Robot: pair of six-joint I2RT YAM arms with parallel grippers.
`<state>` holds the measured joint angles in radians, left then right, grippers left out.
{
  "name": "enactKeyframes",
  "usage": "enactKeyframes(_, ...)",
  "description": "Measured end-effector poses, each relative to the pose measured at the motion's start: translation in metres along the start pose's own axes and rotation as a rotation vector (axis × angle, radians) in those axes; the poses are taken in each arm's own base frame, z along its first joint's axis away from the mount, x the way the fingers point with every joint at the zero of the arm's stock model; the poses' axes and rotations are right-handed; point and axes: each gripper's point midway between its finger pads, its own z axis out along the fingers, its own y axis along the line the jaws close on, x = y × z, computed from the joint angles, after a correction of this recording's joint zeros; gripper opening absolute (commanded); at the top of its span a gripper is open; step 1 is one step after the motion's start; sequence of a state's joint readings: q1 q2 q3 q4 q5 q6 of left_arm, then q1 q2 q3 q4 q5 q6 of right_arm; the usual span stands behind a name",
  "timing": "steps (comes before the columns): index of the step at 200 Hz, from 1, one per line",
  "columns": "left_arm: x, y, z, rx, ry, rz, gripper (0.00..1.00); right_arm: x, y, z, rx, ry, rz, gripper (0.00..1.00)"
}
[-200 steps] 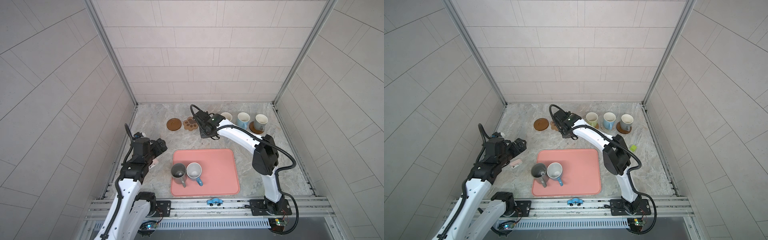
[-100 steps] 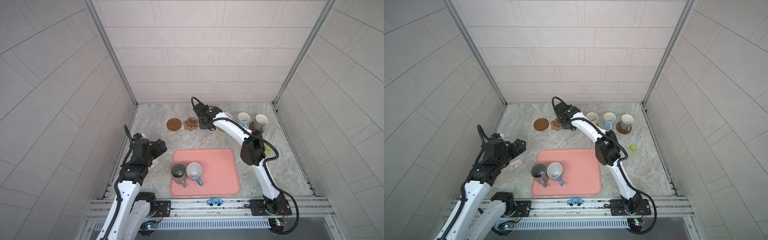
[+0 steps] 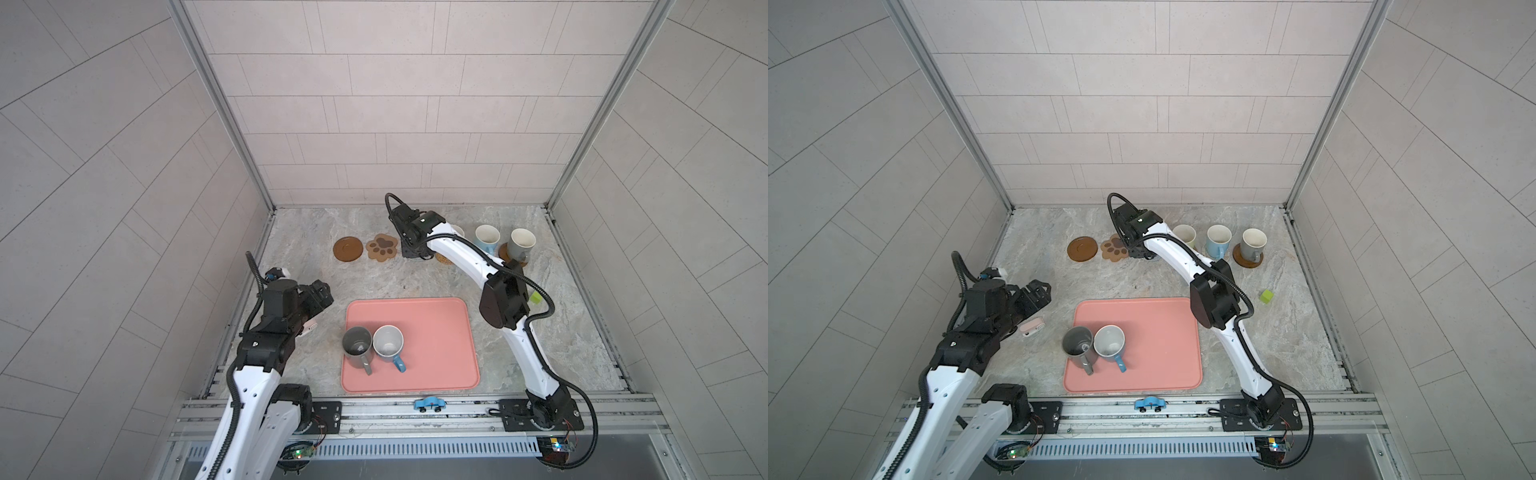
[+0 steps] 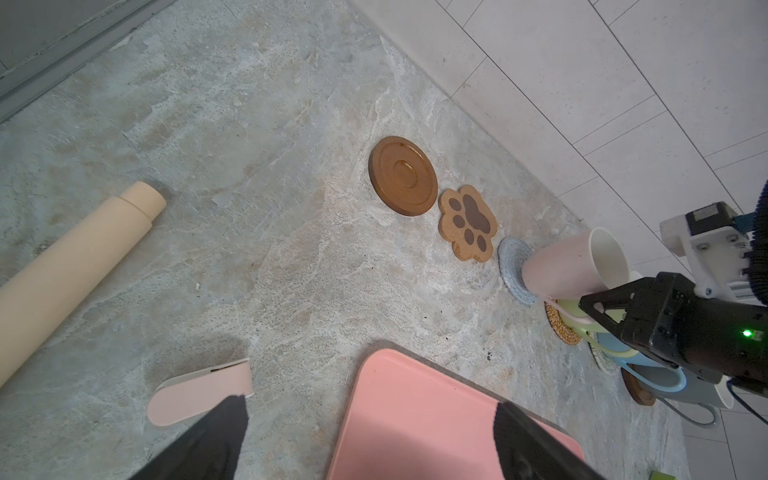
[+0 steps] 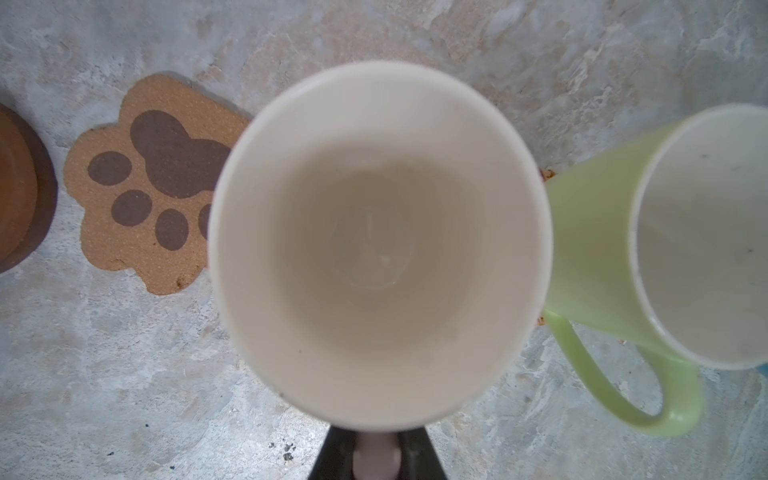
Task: Place cups on coasters
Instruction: Place the cup on the coaster.
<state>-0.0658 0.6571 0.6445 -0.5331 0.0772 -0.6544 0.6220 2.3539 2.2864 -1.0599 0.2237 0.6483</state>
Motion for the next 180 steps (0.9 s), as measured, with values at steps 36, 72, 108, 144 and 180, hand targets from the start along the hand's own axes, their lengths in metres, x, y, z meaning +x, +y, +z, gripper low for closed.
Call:
enactKeyframes(36,0.0,0.0,-0.001,0.002,-0.002,0.0,1.0,0.002,0.0,0.01,0.01,0.01,-0.001,0.0)
enactKeyframes(72,0.0,0.001,-0.002,0.003,-0.005,0.0,1.0,0.0,0.0,0.012,0.011,0.009,0.006,0.0)
enactKeyframes(108,0.001,0.001,-0.003,0.0,-0.007,0.0,1.0,-0.005,0.0,0.009,0.003,-0.005,0.016,0.0)
enactKeyframes(144,0.002,0.003,-0.003,-0.007,-0.003,0.0,1.0,-0.007,-0.004,0.011,0.006,-0.002,0.028,0.0)
enactKeyframes(180,0.002,0.004,-0.004,-0.01,-0.004,0.0,1.0,-0.007,-0.005,0.017,0.004,0.006,0.037,0.0)
